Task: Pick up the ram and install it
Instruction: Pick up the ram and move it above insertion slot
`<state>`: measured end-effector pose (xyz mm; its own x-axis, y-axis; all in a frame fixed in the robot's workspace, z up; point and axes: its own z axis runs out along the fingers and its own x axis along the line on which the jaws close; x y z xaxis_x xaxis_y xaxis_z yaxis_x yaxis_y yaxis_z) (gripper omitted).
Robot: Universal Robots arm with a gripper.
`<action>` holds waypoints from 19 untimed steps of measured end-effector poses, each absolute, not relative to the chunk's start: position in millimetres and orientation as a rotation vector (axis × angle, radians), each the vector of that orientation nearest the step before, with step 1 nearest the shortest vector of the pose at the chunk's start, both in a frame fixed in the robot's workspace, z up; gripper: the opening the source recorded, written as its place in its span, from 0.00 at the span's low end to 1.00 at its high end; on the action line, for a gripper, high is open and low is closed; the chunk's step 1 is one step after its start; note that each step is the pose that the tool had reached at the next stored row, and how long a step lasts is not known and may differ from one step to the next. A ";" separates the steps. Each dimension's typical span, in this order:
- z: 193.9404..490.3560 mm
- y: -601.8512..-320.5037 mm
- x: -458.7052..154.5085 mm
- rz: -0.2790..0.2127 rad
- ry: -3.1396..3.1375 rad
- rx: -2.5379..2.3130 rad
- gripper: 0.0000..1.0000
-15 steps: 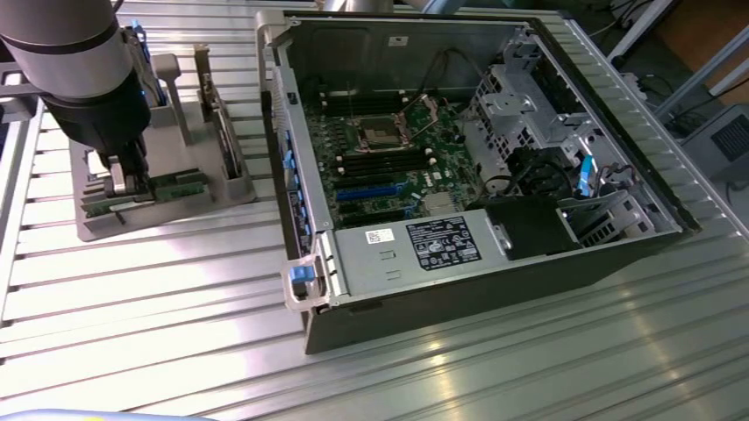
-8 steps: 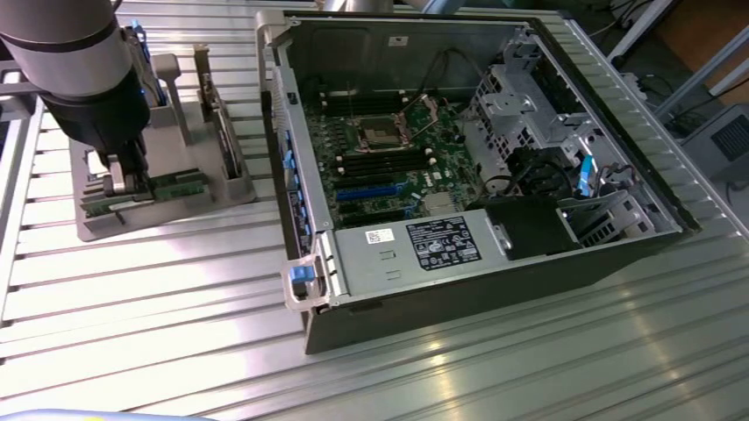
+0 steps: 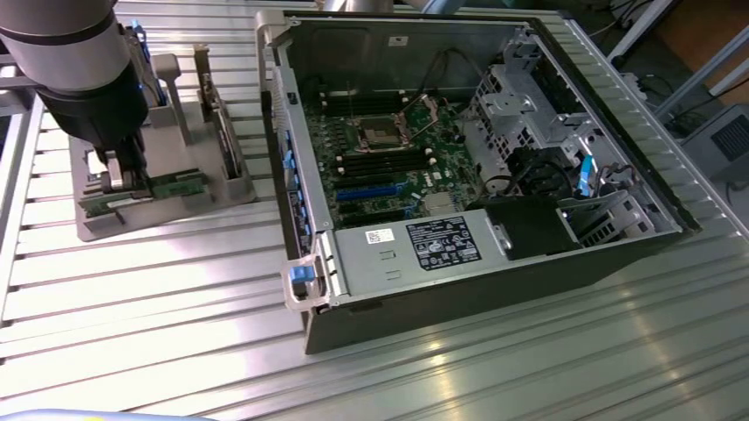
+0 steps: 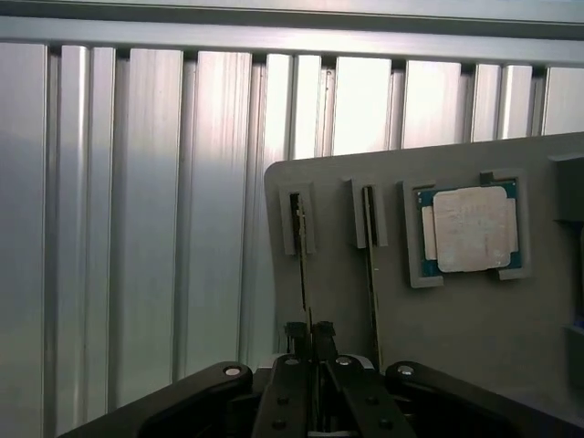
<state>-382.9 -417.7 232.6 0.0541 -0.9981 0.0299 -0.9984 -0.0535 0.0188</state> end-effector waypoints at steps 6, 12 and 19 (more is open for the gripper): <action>240.6 -417.7 -382.9 0.014 -2.137 2.256 0.14; 247.4 -417.7 -382.9 0.014 -2.137 2.256 0.14; 252.9 -417.7 -383.0 0.014 -2.137 2.256 0.14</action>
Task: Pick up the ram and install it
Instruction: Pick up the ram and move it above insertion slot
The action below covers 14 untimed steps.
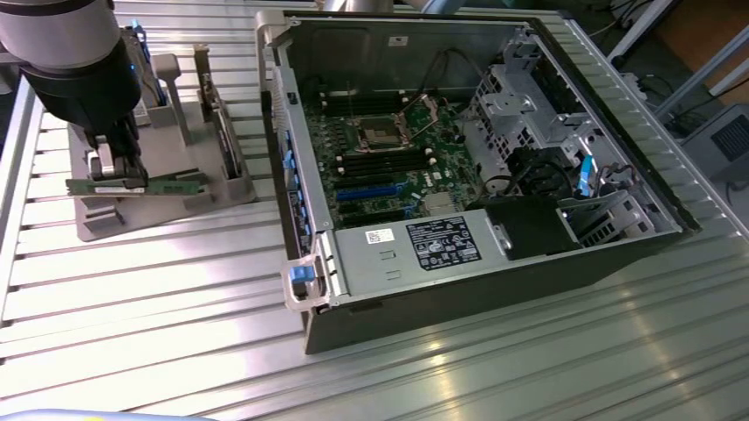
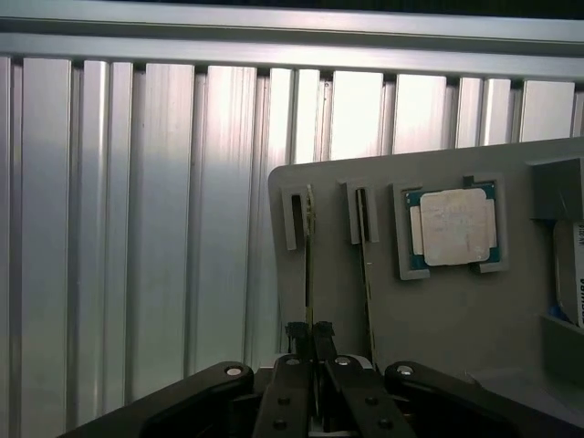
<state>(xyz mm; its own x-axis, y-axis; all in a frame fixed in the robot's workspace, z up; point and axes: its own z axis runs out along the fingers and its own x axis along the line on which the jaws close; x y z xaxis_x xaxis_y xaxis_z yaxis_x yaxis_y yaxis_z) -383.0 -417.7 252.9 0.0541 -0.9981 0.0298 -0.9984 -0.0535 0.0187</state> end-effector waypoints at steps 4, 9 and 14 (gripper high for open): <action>253.0 -417.7 -383.0 0.014 -2.137 2.256 0.14; 252.9 -417.2 -382.9 0.008 -2.140 2.258 0.12; 253.0 -417.1 -383.0 0.007 -2.140 2.260 0.12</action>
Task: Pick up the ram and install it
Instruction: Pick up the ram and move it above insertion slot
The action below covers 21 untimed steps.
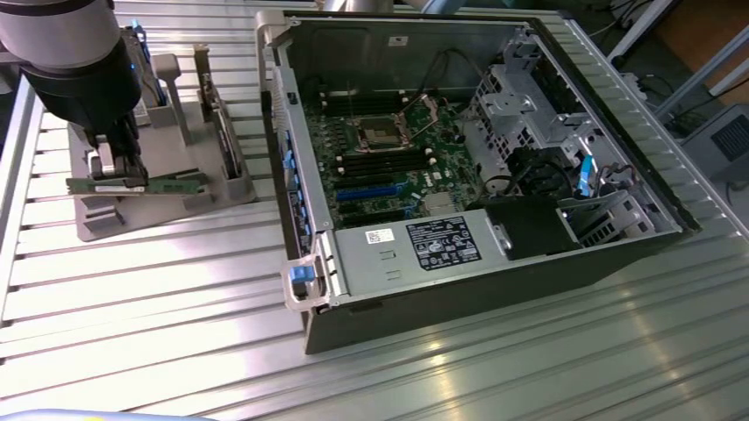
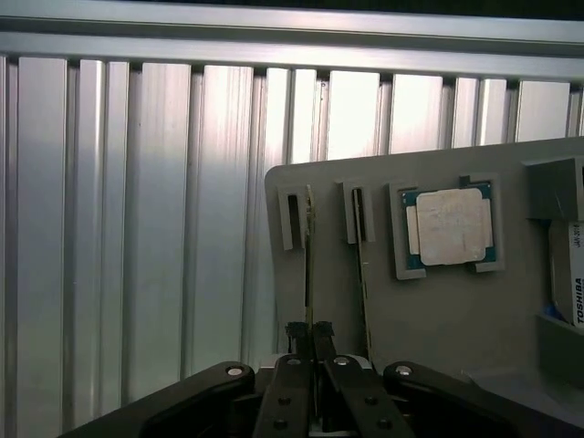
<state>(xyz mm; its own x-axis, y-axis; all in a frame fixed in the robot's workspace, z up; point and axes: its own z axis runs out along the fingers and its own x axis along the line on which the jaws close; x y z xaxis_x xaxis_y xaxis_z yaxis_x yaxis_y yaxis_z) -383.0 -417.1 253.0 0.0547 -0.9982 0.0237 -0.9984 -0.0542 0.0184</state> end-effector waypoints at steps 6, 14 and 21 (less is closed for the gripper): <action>252.9 -417.2 -383.0 0.008 -2.093 2.303 0.12; 252.9 -417.1 -383.0 0.009 -2.035 2.354 0.12; 260.0 -417.2 -383.0 0.009 -2.033 2.356 0.12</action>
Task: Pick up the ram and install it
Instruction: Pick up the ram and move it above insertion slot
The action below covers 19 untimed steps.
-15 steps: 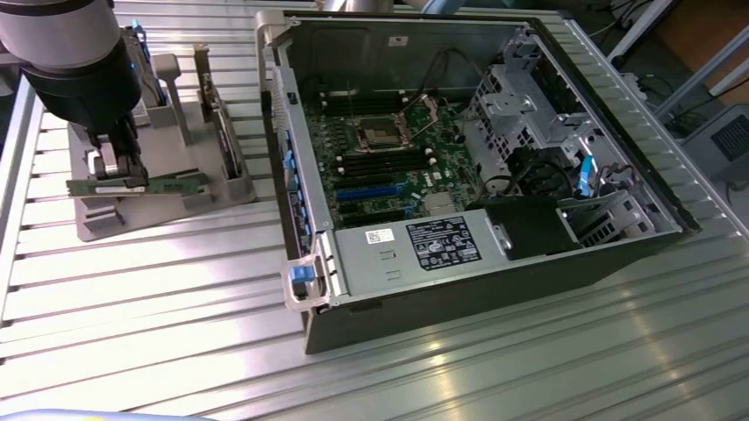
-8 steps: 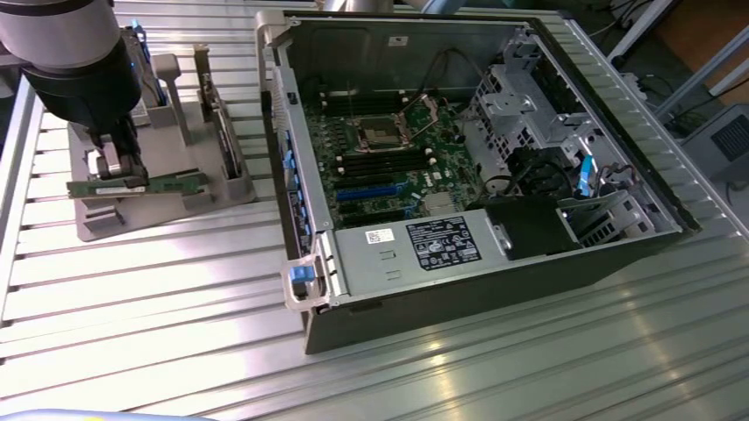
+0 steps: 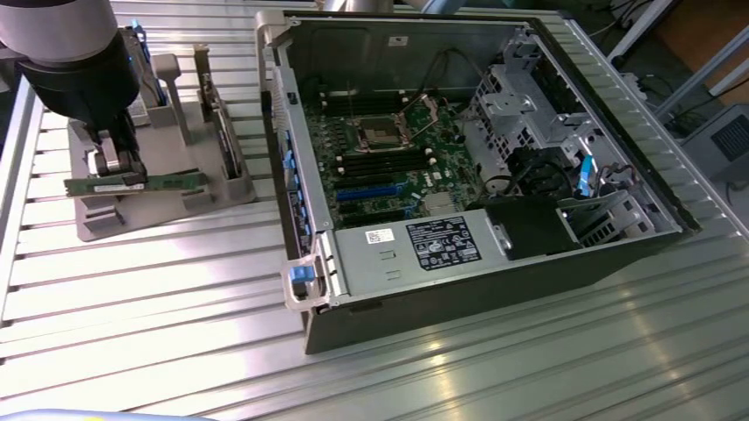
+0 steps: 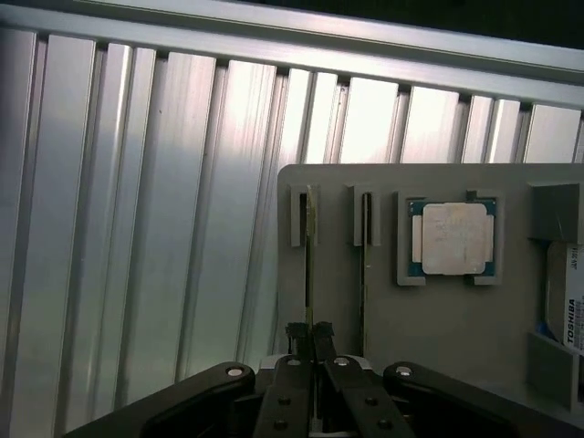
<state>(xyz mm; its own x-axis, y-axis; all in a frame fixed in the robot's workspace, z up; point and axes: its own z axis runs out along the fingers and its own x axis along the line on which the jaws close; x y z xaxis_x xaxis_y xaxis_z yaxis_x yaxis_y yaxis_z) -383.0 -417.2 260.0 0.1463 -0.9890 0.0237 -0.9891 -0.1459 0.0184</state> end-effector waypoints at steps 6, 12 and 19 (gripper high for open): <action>267.2 -417.1 -383.0 0.009 -2.034 2.356 0.12; 273.8 -417.1 -383.0 0.009 -2.033 2.356 0.12; 278.0 -417.1 -383.0 0.010 -2.033 2.356 0.12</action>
